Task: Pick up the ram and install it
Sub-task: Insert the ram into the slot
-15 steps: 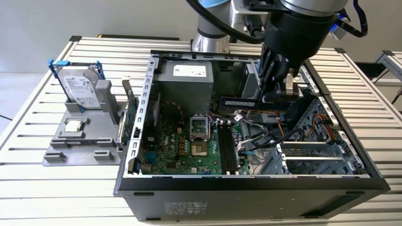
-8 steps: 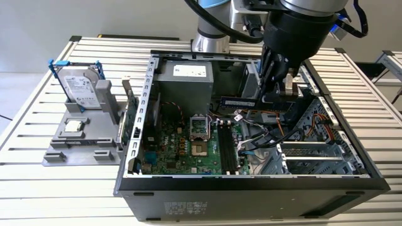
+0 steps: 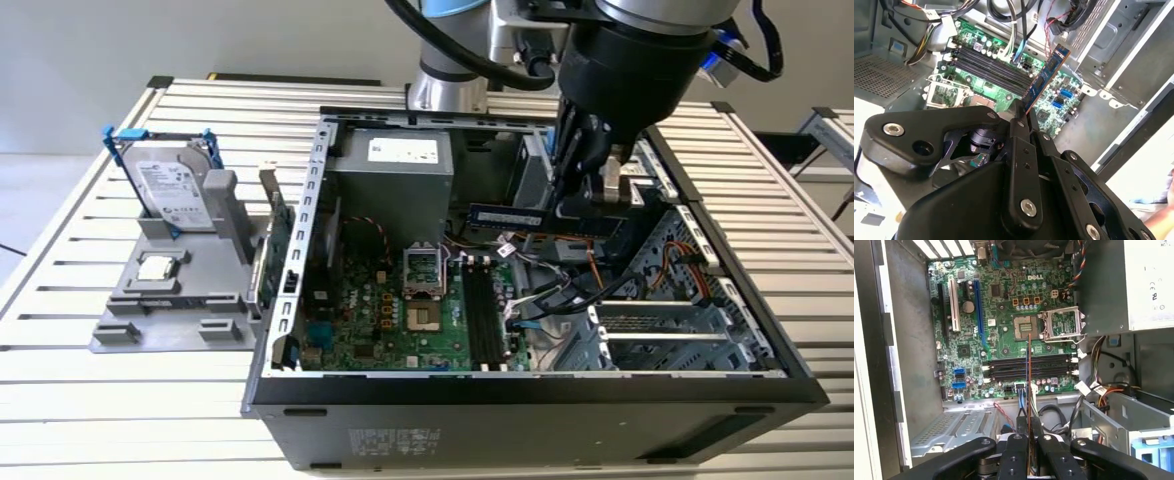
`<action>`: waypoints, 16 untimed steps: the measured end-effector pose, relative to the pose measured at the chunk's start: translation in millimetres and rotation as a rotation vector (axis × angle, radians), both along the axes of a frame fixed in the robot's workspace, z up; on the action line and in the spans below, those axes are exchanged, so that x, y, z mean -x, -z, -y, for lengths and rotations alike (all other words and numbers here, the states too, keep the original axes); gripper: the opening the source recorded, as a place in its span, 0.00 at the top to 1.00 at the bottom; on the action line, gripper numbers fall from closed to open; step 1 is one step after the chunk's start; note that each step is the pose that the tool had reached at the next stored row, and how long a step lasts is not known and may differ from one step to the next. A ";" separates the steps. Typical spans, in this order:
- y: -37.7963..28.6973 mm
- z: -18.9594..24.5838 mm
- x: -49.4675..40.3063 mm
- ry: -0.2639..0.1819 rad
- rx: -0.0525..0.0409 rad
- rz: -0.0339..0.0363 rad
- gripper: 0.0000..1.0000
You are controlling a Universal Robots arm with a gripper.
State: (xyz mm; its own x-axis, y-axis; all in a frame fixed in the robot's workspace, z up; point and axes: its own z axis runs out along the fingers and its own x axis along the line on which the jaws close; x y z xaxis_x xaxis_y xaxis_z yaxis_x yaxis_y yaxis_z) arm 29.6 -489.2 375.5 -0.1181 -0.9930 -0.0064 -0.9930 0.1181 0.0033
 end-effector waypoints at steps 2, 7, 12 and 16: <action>0.0 0.0 0.0 0.008 0.0001 -0.0001 1.00; 0.0 0.0 0.0 0.025 0.0001 -0.0001 1.00; 0.0 0.0 0.0 0.026 0.0000 -0.0001 1.00; 0.0 0.0 0.0 0.053 0.0000 -0.0002 1.00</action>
State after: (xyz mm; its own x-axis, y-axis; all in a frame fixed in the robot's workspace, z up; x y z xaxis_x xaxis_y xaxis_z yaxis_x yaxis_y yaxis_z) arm 29.7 -489.2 375.5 -0.1703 -0.9854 -0.0063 -0.9854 0.1703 0.0035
